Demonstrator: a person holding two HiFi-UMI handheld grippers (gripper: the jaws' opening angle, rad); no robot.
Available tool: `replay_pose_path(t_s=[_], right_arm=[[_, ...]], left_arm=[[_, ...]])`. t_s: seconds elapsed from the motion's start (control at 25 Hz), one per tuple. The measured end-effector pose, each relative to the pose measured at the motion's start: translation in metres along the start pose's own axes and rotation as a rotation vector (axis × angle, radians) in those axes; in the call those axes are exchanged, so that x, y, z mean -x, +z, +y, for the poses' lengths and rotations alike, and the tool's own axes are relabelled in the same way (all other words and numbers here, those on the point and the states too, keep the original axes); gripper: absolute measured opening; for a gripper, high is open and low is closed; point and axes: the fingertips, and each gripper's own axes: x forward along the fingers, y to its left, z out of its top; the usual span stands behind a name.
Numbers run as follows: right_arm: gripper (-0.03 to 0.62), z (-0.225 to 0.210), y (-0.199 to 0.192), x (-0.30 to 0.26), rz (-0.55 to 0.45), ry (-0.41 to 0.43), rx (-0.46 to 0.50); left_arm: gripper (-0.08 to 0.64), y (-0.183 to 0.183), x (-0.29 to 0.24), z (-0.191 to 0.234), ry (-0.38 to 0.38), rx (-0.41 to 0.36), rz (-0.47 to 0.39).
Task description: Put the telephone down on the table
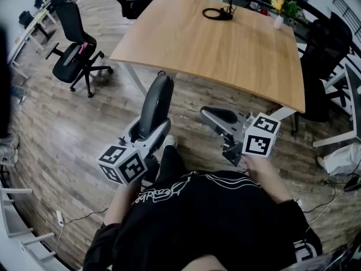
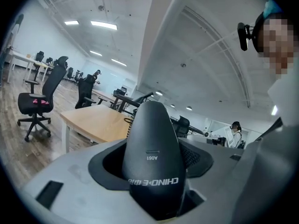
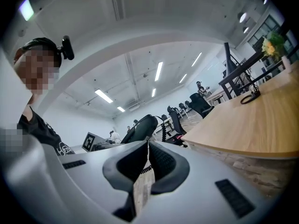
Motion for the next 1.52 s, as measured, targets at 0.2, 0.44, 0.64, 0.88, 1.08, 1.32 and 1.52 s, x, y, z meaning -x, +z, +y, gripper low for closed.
replay_pose_path(t_s=[0.2, 0.44, 0.64, 0.88, 1.08, 1.32, 1.52], right_arm=[[0.041, -0.055, 0.019, -0.061, 0.002, -0.040, -0.044], [0.041, -0.110, 0.055, -0.149, -0.006, -0.072, -0.077], [0.041, -0.148, 0.082, -0.216, -0.027, -0.102, -0.085], [0.041, -0.177, 0.092, -0.255, -0.028, -0.140, -0.089], [0.041, -0.201, 0.100, -0.252, -0.055, -0.177, -0.108], [0.041, -0.234, 0.122, -0.240, -0.072, -0.183, -0.120], [0.041, -0.277, 0.141, -0.242, -0.061, -0.164, -0.141]], left_arm=[[0.284, 0.028, -0.044, 0.071, -0.018, 0.025, 0.048], [0.284, 0.082, -0.092, 0.157, -0.044, 0.010, 0.104], [0.284, 0.122, -0.121, 0.222, -0.071, -0.013, 0.136], [0.284, 0.145, -0.148, 0.276, -0.081, -0.019, 0.151], [0.284, 0.149, -0.172, 0.291, -0.086, -0.007, 0.167], [0.284, 0.162, -0.212, 0.286, -0.091, -0.018, 0.175], [0.284, 0.171, -0.254, 0.292, -0.073, -0.020, 0.192]])
